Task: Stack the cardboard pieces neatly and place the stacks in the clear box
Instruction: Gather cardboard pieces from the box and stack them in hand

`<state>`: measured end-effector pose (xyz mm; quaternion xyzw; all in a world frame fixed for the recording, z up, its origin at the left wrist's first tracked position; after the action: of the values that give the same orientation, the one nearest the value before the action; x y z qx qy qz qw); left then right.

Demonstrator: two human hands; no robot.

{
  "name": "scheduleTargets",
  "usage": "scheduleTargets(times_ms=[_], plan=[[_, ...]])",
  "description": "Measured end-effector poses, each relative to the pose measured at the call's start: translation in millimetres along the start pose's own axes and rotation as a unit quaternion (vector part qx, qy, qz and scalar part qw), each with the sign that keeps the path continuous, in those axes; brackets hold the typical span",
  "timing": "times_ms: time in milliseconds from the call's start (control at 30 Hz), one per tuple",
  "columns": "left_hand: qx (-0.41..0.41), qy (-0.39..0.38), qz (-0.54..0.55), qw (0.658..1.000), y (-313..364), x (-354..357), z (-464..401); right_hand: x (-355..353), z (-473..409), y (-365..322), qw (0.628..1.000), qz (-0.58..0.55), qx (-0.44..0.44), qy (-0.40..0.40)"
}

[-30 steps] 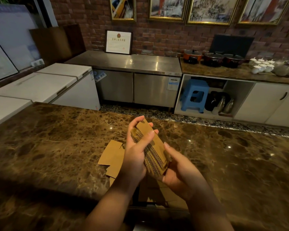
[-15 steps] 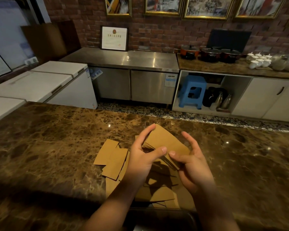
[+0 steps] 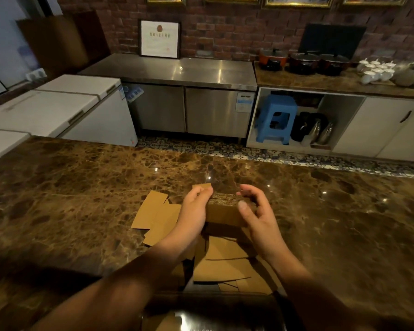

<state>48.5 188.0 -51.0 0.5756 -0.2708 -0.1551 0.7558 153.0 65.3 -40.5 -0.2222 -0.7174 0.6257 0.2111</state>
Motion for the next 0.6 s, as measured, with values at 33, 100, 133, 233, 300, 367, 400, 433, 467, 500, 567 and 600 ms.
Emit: scheduleTargets(times_ms=[33, 100, 133, 233, 300, 367, 400, 433, 467, 500, 567, 600], plan=[[0.003, -0.004, -0.009, 1.000, -5, -3, -3, -1, 1, 11, 0.999, -0.019, 0.023, 0.028], [0.012, -0.022, -0.035, 0.999, -13, -6, -7, -3, 3, 23, 0.995, -0.019, 0.039, 0.090], [0.019, -0.035, -0.057, 0.998, -19, -7, -8, -4, 4, 26, 0.993, -0.010, 0.040, 0.114], [0.035, -0.063, -0.116, 0.991, -37, -13, -10, -2, 6, 42, 0.988, 0.012, 0.064, 0.141], [0.045, -0.067, -0.099, 0.992, -44, -17, -13, 2, 5, 50, 0.988, 0.019, 0.080, 0.132], [0.053, -0.067, -0.060, 0.995, -44, -19, -14, 5, 3, 52, 0.989, 0.007, 0.081, 0.124], [0.050, -0.070, -0.038, 0.996, -44, -18, -13, 7, 3, 53, 0.989, -0.009, 0.087, 0.118], [0.042, -0.070, -0.015, 0.997, -44, -18, -13, 8, 3, 53, 0.989, -0.025, 0.096, 0.111], [0.032, -0.069, 0.004, 0.997, -43, -18, -12, 9, 4, 53, 0.988, -0.043, 0.104, 0.104], [0.028, -0.069, 0.023, 0.997, -41, -19, -12, 10, 3, 50, 0.987, -0.068, 0.109, 0.095], [0.023, -0.089, 0.056, 0.994, -37, -16, -13, 11, 2, 47, 0.986, -0.111, 0.100, 0.073], [0.017, -0.095, 0.067, 0.993, -37, -16, -14, 11, 1, 46, 0.987, -0.118, 0.093, 0.064]])
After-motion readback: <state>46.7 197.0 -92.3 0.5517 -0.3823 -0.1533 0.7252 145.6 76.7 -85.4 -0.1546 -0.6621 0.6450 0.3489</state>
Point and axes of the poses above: each hand's wrist, its own z-axis away from the middle knuckle, its own x-axis out of the palm, y = z × x, the point moved 9 cm from there along -z, towards the middle knuckle, and after that the axes turned 3 degrees about z, right-handed, at the moved point
